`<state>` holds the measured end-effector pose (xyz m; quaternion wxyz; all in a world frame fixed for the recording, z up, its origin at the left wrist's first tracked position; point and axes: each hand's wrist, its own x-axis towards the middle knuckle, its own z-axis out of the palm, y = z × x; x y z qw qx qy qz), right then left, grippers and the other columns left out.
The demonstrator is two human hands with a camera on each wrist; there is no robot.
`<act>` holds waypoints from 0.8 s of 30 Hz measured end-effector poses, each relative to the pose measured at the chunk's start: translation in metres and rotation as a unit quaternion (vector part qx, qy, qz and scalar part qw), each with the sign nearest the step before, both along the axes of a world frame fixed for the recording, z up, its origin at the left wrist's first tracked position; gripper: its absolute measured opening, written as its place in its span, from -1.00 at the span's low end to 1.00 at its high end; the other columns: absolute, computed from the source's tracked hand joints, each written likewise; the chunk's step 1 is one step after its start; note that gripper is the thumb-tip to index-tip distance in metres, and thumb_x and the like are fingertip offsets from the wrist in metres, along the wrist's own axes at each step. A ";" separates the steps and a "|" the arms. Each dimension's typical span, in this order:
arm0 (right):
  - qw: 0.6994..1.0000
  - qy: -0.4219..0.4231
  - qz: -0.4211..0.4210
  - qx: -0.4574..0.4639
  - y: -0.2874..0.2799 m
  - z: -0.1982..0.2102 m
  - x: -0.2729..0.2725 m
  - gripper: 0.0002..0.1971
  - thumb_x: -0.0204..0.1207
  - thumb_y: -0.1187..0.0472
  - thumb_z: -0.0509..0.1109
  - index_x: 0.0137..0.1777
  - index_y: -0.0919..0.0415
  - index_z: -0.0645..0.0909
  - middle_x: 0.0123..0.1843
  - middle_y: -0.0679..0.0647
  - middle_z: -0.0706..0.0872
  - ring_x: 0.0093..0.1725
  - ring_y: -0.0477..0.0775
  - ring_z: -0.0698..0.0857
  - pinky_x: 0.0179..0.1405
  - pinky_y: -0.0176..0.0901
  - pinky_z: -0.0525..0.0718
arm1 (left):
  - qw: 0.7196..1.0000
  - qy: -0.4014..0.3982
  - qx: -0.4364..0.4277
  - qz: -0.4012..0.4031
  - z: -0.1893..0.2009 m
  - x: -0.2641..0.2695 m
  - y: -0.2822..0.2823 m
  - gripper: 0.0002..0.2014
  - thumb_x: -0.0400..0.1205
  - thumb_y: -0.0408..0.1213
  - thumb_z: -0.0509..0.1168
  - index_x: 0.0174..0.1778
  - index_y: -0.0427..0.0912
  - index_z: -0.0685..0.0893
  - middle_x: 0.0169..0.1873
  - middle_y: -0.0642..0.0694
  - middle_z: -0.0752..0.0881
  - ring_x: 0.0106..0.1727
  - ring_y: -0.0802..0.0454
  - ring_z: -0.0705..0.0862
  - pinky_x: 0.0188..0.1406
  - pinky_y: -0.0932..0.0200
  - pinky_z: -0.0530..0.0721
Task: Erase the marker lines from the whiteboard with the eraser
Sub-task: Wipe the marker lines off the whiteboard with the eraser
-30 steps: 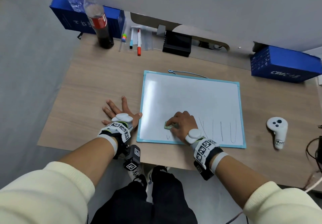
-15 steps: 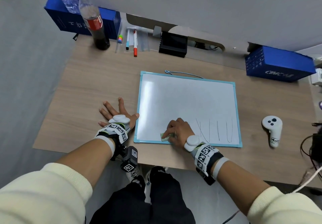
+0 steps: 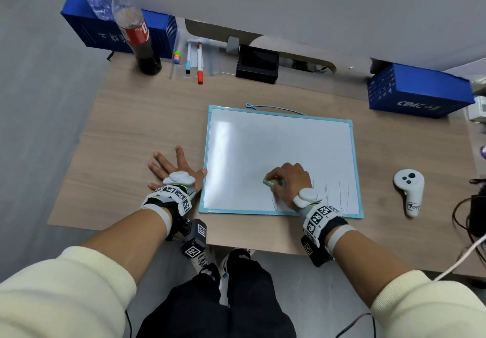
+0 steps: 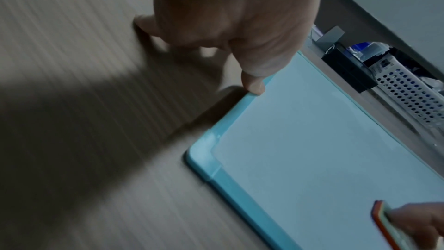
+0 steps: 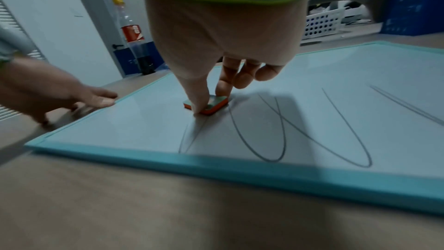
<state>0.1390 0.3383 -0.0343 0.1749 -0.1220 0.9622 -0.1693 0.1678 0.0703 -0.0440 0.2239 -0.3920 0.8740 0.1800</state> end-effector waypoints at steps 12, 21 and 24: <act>0.994 0.022 -0.102 -0.016 0.014 -0.002 -0.012 -0.86 0.41 0.10 0.41 -0.05 -0.13 0.63 -0.09 0.02 0.65 -0.01 0.16 0.56 -0.10 0.02 0.55 | 0.998 0.021 0.036 -0.041 0.008 -0.013 0.028 -0.15 0.61 -0.06 0.31 0.70 0.29 -0.08 0.72 -0.08 -0.24 0.72 -0.18 -0.22 0.53 -0.48 0.11; 0.989 0.018 -0.146 0.017 0.052 0.003 -0.009 -0.83 0.41 0.10 0.42 -0.01 -0.13 0.64 -0.06 0.01 0.67 0.02 0.16 0.56 -0.07 0.01 0.49 | 0.988 -0.052 0.084 -0.116 0.011 -0.027 0.051 0.26 0.31 0.45 0.37 0.61 0.29 -0.47 0.64 -0.18 -0.51 0.65 -0.36 -0.43 0.45 -0.65 0.01; 0.987 0.028 -0.156 -0.003 0.042 0.000 -0.008 -0.87 0.44 0.10 0.40 -0.04 -0.13 0.63 -0.07 0.01 0.67 0.01 0.16 0.55 -0.10 0.01 0.52 | 0.988 -0.057 0.077 -0.118 0.009 -0.027 0.054 0.34 0.24 0.48 0.40 0.61 0.27 -0.51 0.62 -0.20 -0.54 0.63 -0.38 -0.47 0.45 -0.67 -0.02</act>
